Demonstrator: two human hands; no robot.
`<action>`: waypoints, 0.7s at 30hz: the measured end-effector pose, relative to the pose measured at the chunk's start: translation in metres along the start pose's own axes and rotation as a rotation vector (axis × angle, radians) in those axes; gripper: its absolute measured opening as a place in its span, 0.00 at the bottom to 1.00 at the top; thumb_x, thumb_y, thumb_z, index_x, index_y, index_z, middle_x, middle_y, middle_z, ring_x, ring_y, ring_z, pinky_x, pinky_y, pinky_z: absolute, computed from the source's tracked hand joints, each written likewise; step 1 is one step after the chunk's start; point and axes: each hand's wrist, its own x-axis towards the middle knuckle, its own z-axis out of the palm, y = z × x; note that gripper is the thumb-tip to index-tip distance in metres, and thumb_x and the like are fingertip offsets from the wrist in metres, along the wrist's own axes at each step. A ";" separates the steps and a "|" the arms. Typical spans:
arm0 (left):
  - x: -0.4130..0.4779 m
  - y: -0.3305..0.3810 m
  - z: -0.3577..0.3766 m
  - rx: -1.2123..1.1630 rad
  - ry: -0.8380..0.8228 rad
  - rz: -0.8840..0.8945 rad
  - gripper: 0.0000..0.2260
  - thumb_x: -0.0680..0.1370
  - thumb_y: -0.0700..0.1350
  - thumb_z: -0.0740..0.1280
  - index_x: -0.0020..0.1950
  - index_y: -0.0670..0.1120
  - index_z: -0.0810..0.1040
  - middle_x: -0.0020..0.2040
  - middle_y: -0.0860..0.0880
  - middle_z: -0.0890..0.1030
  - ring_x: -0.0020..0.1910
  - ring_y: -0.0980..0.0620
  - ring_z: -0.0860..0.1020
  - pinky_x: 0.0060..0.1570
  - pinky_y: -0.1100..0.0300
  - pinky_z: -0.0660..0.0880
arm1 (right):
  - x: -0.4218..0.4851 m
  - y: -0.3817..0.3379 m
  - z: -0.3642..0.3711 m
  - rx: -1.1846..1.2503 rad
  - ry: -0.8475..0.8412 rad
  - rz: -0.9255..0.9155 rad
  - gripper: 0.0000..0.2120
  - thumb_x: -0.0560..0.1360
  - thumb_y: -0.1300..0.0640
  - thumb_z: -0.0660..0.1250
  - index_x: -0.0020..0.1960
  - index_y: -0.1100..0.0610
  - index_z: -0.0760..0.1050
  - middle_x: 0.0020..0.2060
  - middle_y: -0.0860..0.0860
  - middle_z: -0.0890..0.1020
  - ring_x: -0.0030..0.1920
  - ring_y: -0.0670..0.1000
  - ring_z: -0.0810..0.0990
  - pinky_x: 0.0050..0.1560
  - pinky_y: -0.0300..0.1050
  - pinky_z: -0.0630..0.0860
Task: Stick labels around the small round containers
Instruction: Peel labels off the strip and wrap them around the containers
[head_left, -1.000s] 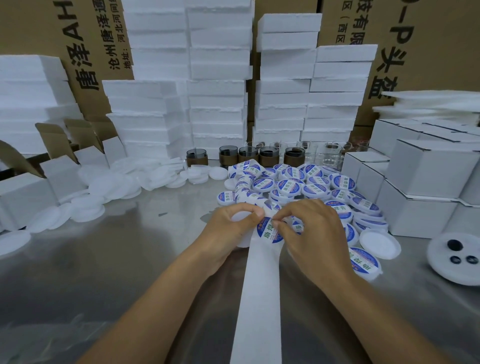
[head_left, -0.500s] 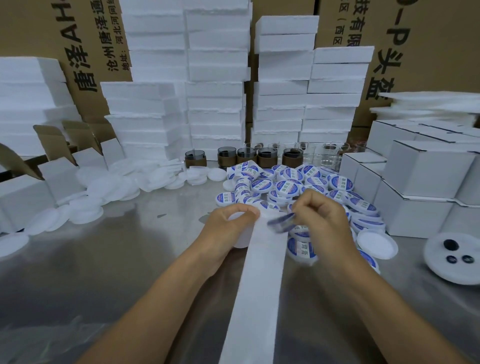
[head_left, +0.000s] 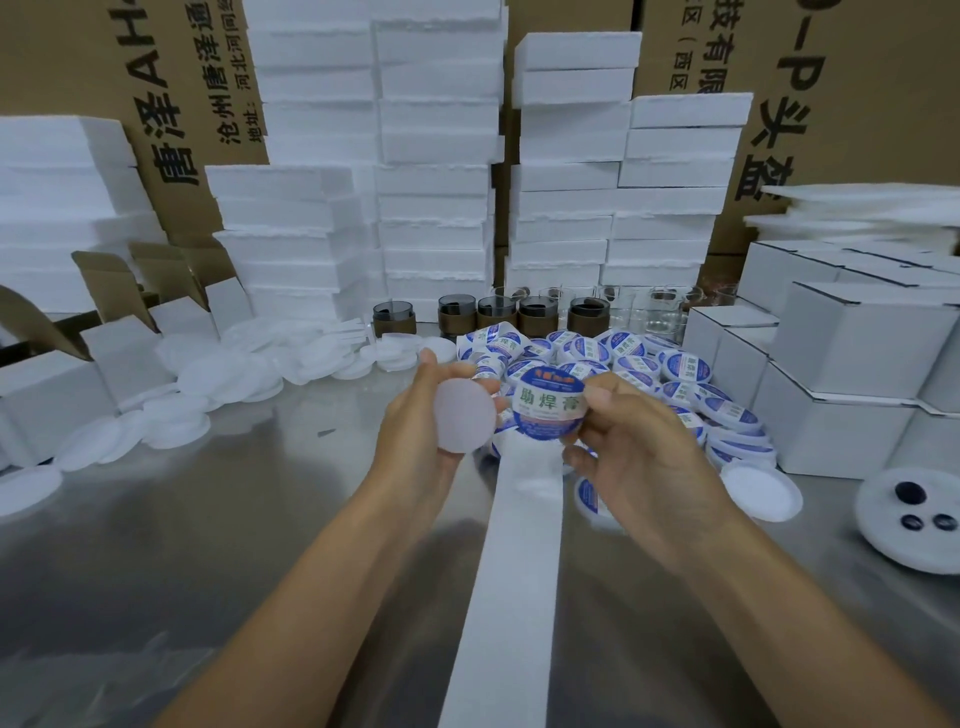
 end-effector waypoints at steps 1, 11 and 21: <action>-0.002 0.001 0.003 -0.046 -0.071 -0.032 0.21 0.80 0.56 0.55 0.43 0.42 0.77 0.39 0.44 0.84 0.36 0.50 0.82 0.33 0.62 0.77 | 0.000 0.002 0.001 -0.038 -0.015 -0.004 0.05 0.62 0.57 0.71 0.29 0.51 0.77 0.30 0.48 0.77 0.31 0.45 0.72 0.35 0.39 0.65; -0.015 -0.009 0.017 -0.155 -0.315 -0.212 0.31 0.76 0.65 0.47 0.46 0.42 0.78 0.41 0.42 0.84 0.40 0.49 0.83 0.40 0.59 0.80 | -0.001 0.010 0.005 -0.181 0.002 0.007 0.10 0.59 0.54 0.71 0.37 0.58 0.80 0.29 0.53 0.75 0.24 0.44 0.66 0.25 0.33 0.64; -0.012 -0.011 0.014 -0.136 -0.323 -0.207 0.31 0.76 0.64 0.47 0.47 0.41 0.78 0.39 0.43 0.84 0.38 0.50 0.84 0.36 0.61 0.80 | 0.001 0.012 0.005 -0.265 0.128 0.036 0.02 0.69 0.62 0.71 0.39 0.60 0.81 0.25 0.50 0.77 0.21 0.44 0.65 0.22 0.32 0.64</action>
